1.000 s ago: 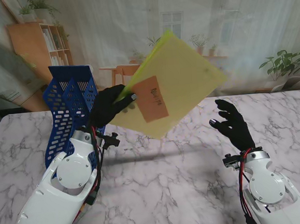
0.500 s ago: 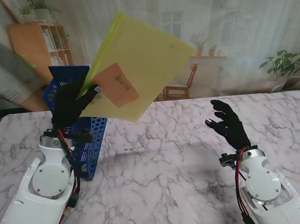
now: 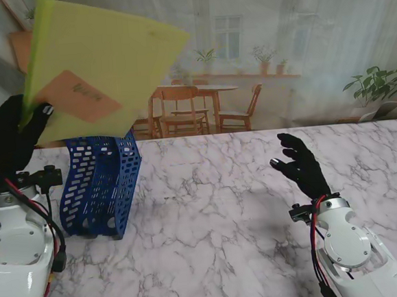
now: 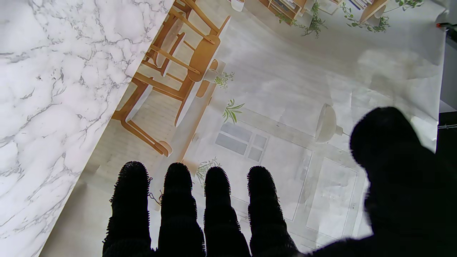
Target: Open the sliding file folder, put the receipt in and insert it into the document holder
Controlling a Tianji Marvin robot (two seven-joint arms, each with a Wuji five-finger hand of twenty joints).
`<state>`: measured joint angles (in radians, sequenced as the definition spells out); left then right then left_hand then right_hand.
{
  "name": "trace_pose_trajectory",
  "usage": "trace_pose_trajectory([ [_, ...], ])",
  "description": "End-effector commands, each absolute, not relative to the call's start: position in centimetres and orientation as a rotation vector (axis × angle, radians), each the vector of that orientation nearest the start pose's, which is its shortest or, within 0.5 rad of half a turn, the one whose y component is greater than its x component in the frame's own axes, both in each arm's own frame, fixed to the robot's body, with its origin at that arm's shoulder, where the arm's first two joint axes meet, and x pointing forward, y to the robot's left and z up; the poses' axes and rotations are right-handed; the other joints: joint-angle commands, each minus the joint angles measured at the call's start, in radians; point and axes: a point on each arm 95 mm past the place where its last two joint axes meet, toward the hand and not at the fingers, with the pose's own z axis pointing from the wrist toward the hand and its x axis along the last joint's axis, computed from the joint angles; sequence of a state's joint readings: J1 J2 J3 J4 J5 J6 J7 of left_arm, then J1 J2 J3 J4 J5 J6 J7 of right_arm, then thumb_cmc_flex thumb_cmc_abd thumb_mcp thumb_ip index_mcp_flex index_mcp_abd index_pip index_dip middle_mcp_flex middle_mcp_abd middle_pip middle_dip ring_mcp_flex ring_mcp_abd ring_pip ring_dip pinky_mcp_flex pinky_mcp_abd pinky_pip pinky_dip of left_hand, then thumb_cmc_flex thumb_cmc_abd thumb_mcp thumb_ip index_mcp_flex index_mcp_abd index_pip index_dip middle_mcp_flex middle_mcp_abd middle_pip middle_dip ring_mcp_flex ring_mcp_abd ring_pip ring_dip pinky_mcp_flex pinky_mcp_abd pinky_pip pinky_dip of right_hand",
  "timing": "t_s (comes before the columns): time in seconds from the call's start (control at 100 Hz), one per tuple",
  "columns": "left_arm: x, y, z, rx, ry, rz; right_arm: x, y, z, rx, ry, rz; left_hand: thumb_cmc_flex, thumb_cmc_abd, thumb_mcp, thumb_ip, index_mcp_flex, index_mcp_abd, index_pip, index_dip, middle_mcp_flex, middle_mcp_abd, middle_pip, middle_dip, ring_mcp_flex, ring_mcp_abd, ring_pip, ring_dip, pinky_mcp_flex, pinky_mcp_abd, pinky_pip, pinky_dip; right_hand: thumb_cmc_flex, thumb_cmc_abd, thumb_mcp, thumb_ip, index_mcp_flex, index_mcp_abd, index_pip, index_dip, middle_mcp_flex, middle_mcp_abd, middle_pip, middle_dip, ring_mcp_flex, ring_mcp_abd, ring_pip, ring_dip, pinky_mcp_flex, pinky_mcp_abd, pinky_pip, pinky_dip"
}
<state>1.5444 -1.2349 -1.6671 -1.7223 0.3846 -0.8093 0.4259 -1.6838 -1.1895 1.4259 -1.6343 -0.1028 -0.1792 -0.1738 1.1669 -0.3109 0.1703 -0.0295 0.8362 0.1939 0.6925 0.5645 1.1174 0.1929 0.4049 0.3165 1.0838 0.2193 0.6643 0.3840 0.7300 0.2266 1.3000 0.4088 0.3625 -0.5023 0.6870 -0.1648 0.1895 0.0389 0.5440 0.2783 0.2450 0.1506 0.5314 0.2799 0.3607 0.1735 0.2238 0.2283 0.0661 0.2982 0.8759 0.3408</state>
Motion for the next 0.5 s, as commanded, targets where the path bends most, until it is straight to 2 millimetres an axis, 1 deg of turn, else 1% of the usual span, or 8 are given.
trace_pose_trajectory([
  [0.0, 37.5, 11.2, -14.0, -0.583, 0.295, -2.572, 38.9, -5.2, -30.8, -2.21, -0.601, -2.529, 0.032, 0.008, 0.07, -0.002, 0.011, -0.074, 0.012, 0.018, 0.015, 0.004, 0.011, 0.001, 0.011, 0.005, 0.018, -0.006, 0.04, -0.125, 0.038, -0.016, -0.038, 0.018, 0.033, 0.018, -0.007, 0.01, 0.018, -0.02, 0.008, -0.019, 0.012, 0.001, 0.008, -0.043, -0.033, -0.017, 0.002, -0.06, -0.007, -0.007],
  [0.04, 37.3, 11.9, -13.9, -0.553, 0.285, -2.554, 38.9, -5.1, -30.8, -2.212, -0.604, -2.526, 0.03, 0.01, 0.069, -0.003, 0.01, -0.079, 0.013, 0.018, 0.014, 0.0, 0.011, 0.001, 0.011, -0.001, 0.018, -0.006, 0.04, -0.126, 0.037, -0.016, -0.038, 0.018, 0.036, 0.017, -0.006, 0.009, 0.019, -0.021, 0.008, -0.018, 0.012, 0.001, 0.007, -0.044, -0.033, -0.017, 0.002, -0.061, -0.007, -0.008],
  [0.19, 36.9, 14.0, -14.3, -0.519, 0.245, -2.521, 39.0, -5.0, -30.9, -2.219, -0.612, -2.519, 0.033, 0.011, 0.066, -0.002, 0.009, -0.078, 0.011, 0.017, 0.011, 0.001, 0.01, 0.001, 0.008, 0.002, 0.016, -0.007, 0.036, -0.129, 0.036, -0.017, -0.038, 0.018, 0.047, 0.016, 0.001, 0.011, 0.022, -0.022, 0.011, -0.015, 0.012, 0.002, 0.007, -0.043, -0.031, -0.019, 0.001, -0.062, -0.005, -0.01],
  [0.36, 37.4, 15.9, -15.5, -0.519, 0.207, -2.455, 39.1, -4.7, -31.0, -2.227, -0.621, -2.508, 0.035, 0.018, 0.059, -0.001, 0.005, -0.081, 0.008, 0.013, 0.004, -0.002, 0.008, 0.0, 0.0, 0.002, 0.012, -0.008, 0.027, -0.127, 0.031, -0.019, -0.038, 0.018, 0.06, 0.015, 0.011, 0.012, 0.025, -0.024, 0.013, -0.013, 0.013, 0.002, 0.008, -0.044, -0.03, -0.02, 0.002, -0.059, -0.003, -0.013],
  [0.49, 37.9, 16.8, -16.5, -0.528, 0.186, -2.414, 39.2, -4.5, -31.1, -2.236, -0.628, -2.497, 0.037, 0.021, 0.053, -0.002, 0.002, -0.082, 0.008, 0.011, -0.001, -0.005, 0.008, 0.001, -0.006, 0.001, 0.01, -0.008, 0.021, -0.127, 0.03, -0.019, -0.036, 0.016, 0.07, 0.015, 0.016, 0.013, 0.026, -0.025, 0.014, -0.013, 0.014, 0.003, 0.009, -0.043, -0.028, -0.021, 0.003, -0.06, -0.002, -0.016],
])
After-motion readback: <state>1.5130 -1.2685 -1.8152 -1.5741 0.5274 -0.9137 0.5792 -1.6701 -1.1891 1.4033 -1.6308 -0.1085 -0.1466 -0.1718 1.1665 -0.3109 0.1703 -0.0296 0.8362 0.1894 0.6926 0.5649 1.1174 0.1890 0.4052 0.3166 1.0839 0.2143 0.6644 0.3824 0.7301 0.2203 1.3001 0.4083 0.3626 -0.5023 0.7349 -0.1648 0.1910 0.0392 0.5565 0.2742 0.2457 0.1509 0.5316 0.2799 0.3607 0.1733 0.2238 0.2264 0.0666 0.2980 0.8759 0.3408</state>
